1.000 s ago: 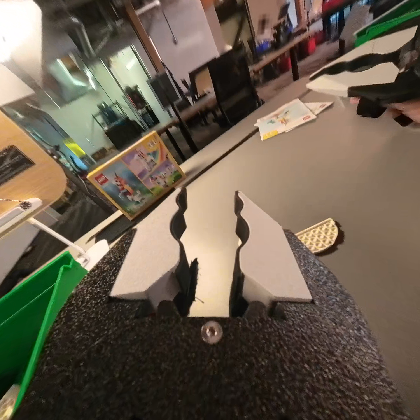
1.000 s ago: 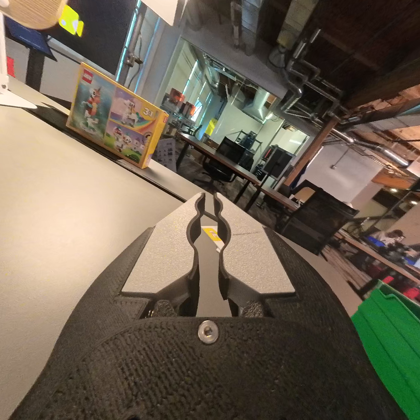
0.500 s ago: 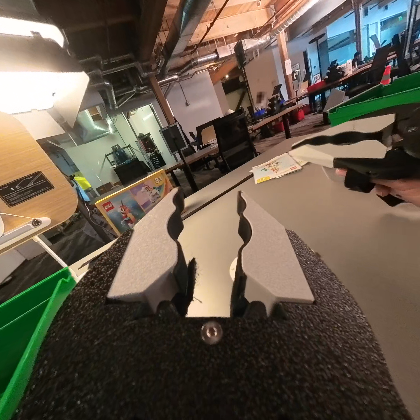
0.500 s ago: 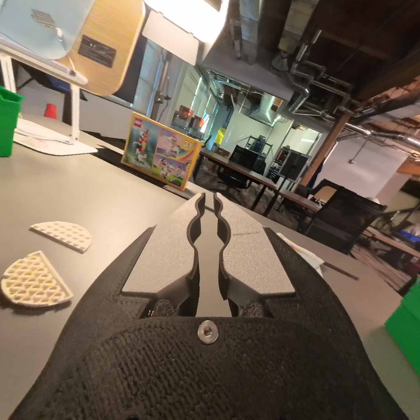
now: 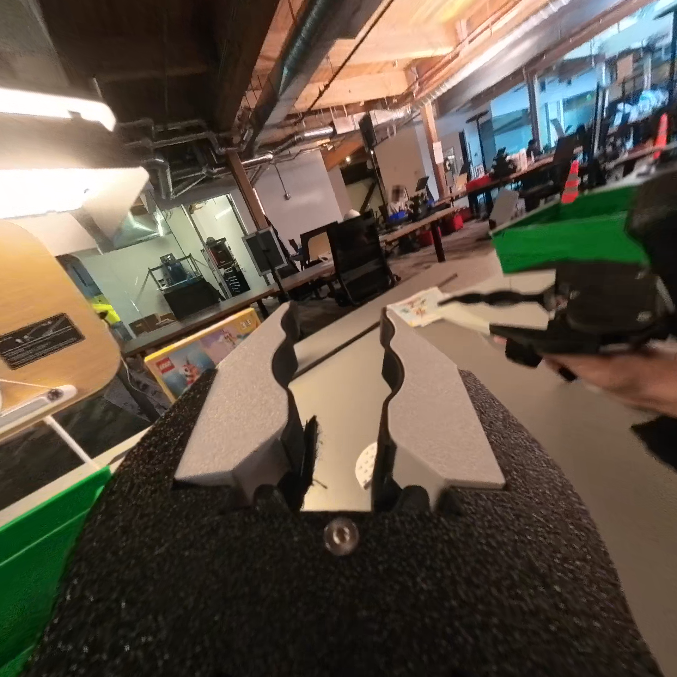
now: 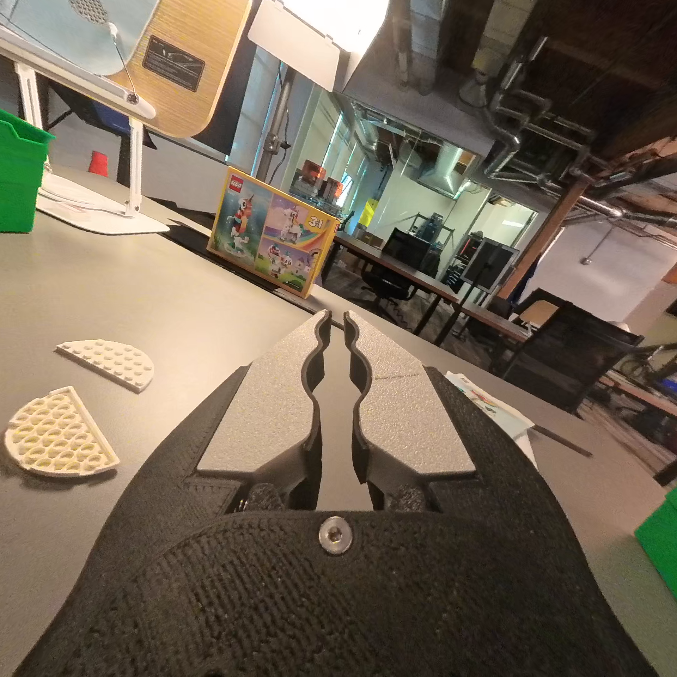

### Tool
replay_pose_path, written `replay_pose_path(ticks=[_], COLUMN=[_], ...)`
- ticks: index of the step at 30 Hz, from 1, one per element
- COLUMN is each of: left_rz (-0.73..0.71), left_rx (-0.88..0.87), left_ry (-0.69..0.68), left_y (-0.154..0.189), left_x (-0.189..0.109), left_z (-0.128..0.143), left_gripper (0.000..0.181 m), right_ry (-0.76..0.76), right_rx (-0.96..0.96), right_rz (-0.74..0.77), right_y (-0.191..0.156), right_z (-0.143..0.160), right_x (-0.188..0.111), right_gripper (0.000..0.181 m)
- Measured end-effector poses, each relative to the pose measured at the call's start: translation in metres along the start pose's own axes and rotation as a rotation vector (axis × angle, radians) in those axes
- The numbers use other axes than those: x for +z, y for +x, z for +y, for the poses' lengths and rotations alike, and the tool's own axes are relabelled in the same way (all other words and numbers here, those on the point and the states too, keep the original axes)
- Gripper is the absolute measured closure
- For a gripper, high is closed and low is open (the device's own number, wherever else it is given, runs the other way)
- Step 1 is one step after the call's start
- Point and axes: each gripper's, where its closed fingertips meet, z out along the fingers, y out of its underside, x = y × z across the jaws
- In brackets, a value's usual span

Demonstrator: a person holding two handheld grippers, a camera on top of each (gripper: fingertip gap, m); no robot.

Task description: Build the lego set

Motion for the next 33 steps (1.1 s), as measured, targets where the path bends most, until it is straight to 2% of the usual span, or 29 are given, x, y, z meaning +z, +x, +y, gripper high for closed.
replay_pose_path(ticks=[5,9,11,13,14,16,19,23,25,28,30,33], left_rz=[-0.026,-0.2,-0.353,-0.496,-0.495,-0.396,-0.149,0.094,0.214,0.369,0.402,0.378], left_rx=[-0.063,-0.009,0.039,0.118,0.116,0.071,0.043,0.114,0.123,0.122,0.127,0.148], left_ry=[0.059,0.029,-0.063,-0.217,-0.298,-0.46,-0.714,-1.076,-1.174,-1.251,-1.266,-1.262], left_y=[-0.04,-0.114,-0.167,-0.224,-0.242,-0.259,-0.251,-0.235,-0.222,-0.203,-0.2,-0.206], left_x=[-0.037,-0.091,-0.122,-0.149,-0.155,-0.156,-0.156,-0.18,-0.188,-0.194,-0.191,-0.18], left_z=[-0.063,-0.09,-0.085,-0.067,-0.054,-0.02,0.04,0.114,0.134,0.15,0.155,0.163], left_gripper=[0.139,0.14,0.141,0.14,0.14,0.139,0.139,0.139,0.14,0.141,0.14,0.142], right_ry=[0.008,0.007,0.008,0.007,0.006,0.004,-0.001,-0.01,-0.014,-0.024,-0.028,-0.025], right_rx=[0.009,0.03,0.041,0.049,0.051,0.045,0.026,0.003,-0.01,-0.041,-0.057,-0.074], right_rz=[-0.015,-0.029,-0.031,-0.034,-0.036,-0.038,-0.035,-0.027,-0.022,-0.022,-0.026,-0.03], right_y=[-0.002,-0.002,-0.002,-0.002,-0.002,-0.003,-0.004,-0.004,-0.004,-0.005,-0.007,-0.008], right_z=[-0.001,-0.001,-0.001,0.0,0.0,0.0,0.001,0.003,0.004,0.006,0.007,0.006], right_x=[0.001,0.001,0.001,0.001,0.001,0.002,0.003,0.005,0.006,0.009,0.01,0.009], right_gripper=[0.176,0.176,0.176,0.176,0.176,0.176,0.176,0.176,0.176,0.176,0.176,0.177])
